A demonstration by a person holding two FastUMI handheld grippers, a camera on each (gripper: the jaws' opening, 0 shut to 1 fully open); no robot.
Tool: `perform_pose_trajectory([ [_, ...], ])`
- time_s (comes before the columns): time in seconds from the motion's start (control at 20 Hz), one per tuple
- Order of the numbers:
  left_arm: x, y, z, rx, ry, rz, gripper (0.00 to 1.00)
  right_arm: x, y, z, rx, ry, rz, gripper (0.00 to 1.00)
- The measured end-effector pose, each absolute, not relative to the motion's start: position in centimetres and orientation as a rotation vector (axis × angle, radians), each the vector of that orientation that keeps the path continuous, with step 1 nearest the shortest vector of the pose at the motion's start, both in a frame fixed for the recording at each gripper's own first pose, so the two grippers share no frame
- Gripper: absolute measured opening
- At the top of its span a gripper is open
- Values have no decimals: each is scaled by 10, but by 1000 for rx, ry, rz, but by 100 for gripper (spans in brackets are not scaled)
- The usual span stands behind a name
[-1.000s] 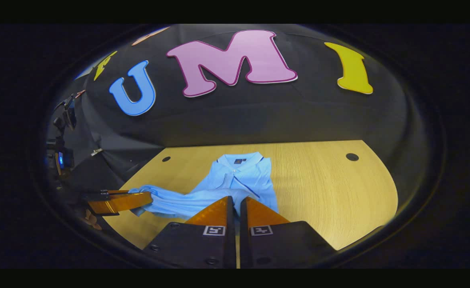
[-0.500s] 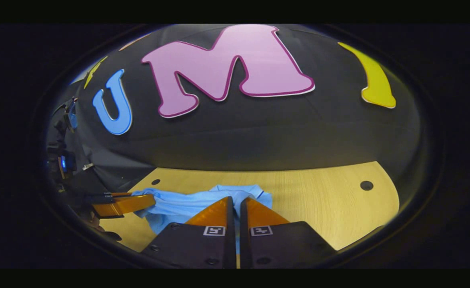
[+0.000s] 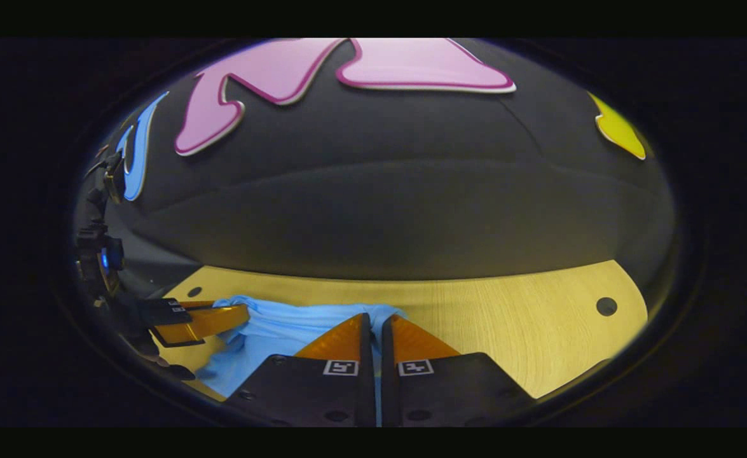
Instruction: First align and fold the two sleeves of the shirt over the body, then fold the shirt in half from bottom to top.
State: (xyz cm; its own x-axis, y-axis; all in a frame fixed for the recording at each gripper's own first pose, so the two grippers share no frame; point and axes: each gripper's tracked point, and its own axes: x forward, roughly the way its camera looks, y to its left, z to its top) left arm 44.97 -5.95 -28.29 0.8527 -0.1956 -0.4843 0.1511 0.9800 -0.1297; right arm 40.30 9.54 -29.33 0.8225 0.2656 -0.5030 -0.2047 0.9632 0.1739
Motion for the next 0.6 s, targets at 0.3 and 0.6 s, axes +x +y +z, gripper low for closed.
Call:
perform_pose_trajectory([
  [0.3, 453, -31, -310, -42, 551, -91, 41, 411, 90, -314, 24, 547, 185, 23],
  [0.6, 413, -21, -238, -184, 421, -61, 97, 363, 73, -279, 32, 487, 123, 100],
])
